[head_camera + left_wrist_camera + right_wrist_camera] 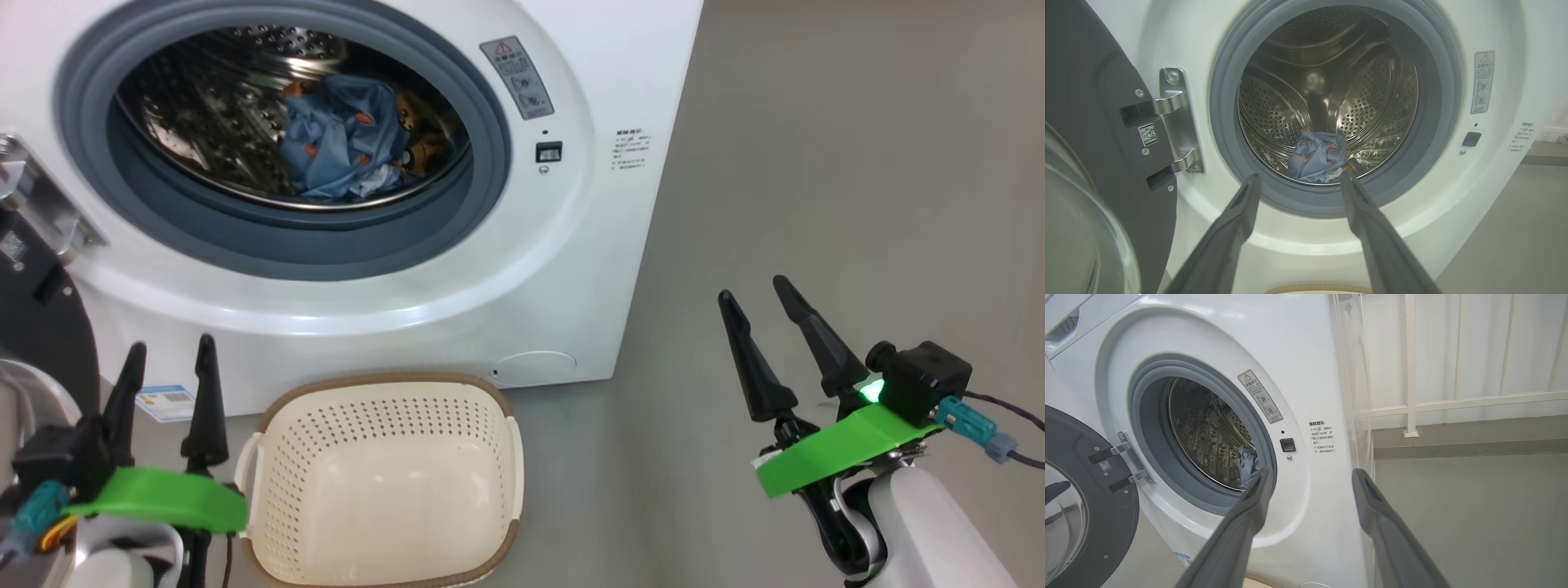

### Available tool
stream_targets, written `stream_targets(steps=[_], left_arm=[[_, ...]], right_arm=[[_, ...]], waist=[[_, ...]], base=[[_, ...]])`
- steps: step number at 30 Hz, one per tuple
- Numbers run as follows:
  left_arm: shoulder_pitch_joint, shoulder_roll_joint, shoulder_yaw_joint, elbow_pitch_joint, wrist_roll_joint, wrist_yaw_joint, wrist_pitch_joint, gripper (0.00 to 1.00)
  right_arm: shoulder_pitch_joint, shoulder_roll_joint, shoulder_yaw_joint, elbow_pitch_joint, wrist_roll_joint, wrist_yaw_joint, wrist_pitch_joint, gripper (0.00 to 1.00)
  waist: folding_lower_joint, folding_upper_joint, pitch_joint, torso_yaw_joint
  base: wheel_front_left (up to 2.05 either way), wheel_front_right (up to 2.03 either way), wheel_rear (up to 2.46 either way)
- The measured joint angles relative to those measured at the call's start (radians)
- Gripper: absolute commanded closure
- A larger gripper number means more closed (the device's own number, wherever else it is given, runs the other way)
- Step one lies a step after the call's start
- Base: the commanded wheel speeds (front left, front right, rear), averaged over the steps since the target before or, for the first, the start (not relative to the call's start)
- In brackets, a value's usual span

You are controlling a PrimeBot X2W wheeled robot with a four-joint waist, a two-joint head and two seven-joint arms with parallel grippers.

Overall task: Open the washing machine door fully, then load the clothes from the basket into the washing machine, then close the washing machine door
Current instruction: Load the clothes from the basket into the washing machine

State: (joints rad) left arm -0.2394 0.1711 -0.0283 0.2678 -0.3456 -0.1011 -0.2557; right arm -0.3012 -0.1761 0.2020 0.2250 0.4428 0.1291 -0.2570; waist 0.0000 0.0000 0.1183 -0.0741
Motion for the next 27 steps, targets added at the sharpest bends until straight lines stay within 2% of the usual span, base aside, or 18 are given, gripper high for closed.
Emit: stream_targets(steps=[8, 14, 27], left_arm=[[0.104, -0.004, 0.009, -0.074, 0.000, 0.006, 0.000, 0.00], [0.163, -0.009, 0.004, -0.121, 0.002, 0.026, 0.000, 0.00], [0.200, -0.010, -0.012, -0.150, 0.000, 0.035, 0.020, 0.00]], right_arm=[[0.033, -0.016, 0.014, 0.003, 0.002, 0.000, 0.000, 0.00], [0.054, -0.027, 0.012, 0.005, 0.009, 0.000, 0.000, 0.00], [0.067, -0.041, 0.013, 0.008, 0.012, 0.000, 0.000, 0.00]], waist=[[0.0001, 0.0000, -0.036, 0.012], [0.0000, 0.0000, -0.058, 0.016], [0.0000, 0.0000, -0.078, 0.017]], base=[[0.00, 0.00, 0.00], [0.00, 0.00, 0.00], [0.00, 0.00, 0.00]])
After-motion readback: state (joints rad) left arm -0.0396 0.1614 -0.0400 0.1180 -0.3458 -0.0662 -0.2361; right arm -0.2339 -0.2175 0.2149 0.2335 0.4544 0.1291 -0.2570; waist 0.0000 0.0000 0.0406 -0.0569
